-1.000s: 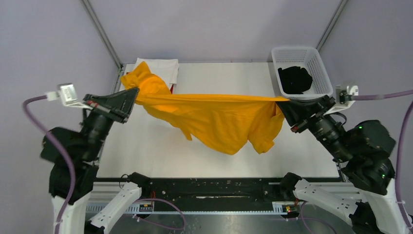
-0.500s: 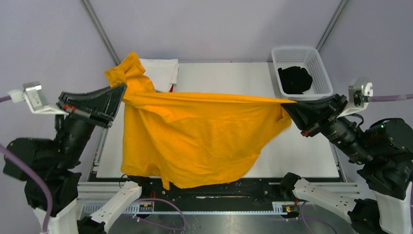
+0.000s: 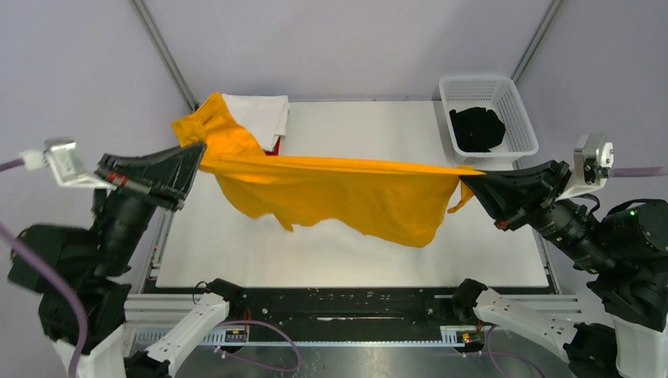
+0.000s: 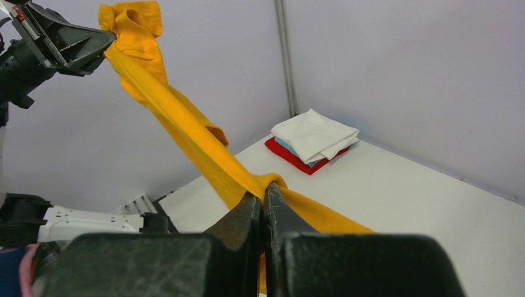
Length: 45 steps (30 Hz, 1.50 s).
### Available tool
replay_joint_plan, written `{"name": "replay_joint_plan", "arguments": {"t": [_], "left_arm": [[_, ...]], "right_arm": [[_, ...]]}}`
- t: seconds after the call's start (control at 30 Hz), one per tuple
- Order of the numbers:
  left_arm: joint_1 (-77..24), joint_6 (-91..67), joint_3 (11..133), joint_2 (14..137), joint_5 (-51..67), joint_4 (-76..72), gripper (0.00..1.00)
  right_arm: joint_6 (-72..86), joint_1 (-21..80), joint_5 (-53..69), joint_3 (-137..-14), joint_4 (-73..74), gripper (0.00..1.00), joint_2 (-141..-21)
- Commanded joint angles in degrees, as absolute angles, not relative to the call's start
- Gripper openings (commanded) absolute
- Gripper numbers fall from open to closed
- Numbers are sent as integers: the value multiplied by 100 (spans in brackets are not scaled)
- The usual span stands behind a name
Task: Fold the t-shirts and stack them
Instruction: Flatten out the tshirt
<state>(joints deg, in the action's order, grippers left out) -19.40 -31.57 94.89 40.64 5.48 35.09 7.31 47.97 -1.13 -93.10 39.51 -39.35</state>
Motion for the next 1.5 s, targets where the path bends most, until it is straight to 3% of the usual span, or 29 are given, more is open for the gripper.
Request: {"name": "replay_joint_plan", "arguments": {"t": [0.0, 0.37, 0.57, 0.73, 0.8, 0.97, 1.1, 1.2, 1.23, 1.27, 1.3, 1.37, 1.4, 1.47], "left_arm": [[-1824, -2944, 9520, 3572, -75, 3094, 0], [-1818, -3073, 9515, 3659, 309, 3094, 0], [-1819, -3060, 9029, 4412, -361, 2908, 0], [-1811, -2954, 8480, 5963, -1541, 2718, 0], [-1771, -2955, 8348, 6944, -1848, 2560, 0], [-1477, -2976, 8648, 9073, -1317, 2079, 0], [-1451, -2698, 9664, 10639, -1100, 1922, 0], [-1467, -2588, 10568, 11774, -903, 2015, 20], [-1464, -2572, 10936, 12094, -881, 2159, 24], [-1468, -2547, 11260, 12363, -896, 2323, 32], [-1468, -2533, 11546, 12581, -935, 2396, 49], [-1473, -2513, 12174, 12898, -958, 2715, 91], [-1482, -2505, 12351, 12973, -912, 2820, 98], [-1527, -2433, 12425, 12887, -811, 2866, 99]], "right_arm": [[758, 4737, -189, -9637, 3826, 0, -3489], [639, 4737, -798, -9435, 3780, 0, -3313], [377, 4737, -3597, -8544, 3210, 0, -3826], [-515, 4637, -5917, -7429, 1862, 0, -4792], [-373, 4174, -5699, -7125, 1577, 0, -5194], [607, 2431, -3072, -6629, 1042, 0, -6748], [377, 1998, -2393, -6971, 219, 0, -8568], [358, 1772, -2182, -7901, 173, 9, -9936], [363, 1700, -2127, -8238, 255, 18, -10309], [406, 1644, -2164, -8630, 384, 34, -10653], [450, 1591, -2182, -9038, 559, 46, -10979], [463, 1540, -2418, -9788, 966, 58, -11459], [451, 1538, -2642, -10107, 1212, 67, -11620], [440, 1538, -2984, -10506, 1557, 95, -11706]]}}
